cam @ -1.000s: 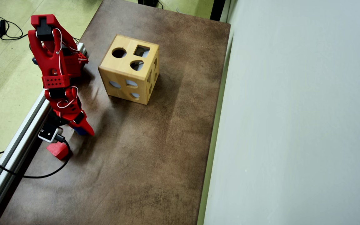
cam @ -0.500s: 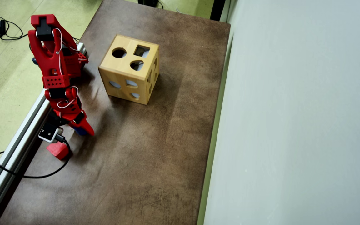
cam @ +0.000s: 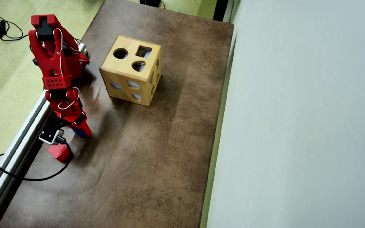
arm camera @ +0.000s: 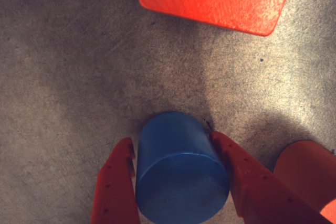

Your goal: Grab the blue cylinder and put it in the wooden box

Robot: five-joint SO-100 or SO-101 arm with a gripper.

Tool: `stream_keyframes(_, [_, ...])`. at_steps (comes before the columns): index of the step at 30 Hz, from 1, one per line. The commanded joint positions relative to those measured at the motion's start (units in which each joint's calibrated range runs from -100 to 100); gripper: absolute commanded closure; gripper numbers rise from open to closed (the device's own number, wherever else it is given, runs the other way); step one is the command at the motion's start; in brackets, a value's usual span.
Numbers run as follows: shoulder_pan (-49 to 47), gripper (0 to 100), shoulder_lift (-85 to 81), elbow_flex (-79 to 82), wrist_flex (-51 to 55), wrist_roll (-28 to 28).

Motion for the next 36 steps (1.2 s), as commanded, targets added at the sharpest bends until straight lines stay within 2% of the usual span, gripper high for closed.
stream_keyframes(1, [-0.5,77,-1.3,-1.0,0.4,0.0])
stream_keyframes(11, [-0.5,77,-1.3,-1.0,0.4,0.0])
stream_keyframes(17, [-0.5,82,-1.3,-0.9,0.5,0.2])
stream_keyframes(32, [-0.5,82,-1.6,-0.9,0.6,0.2])
stream_keyframes(36, [-0.5,82,-2.8,-0.9,3.9,0.1])
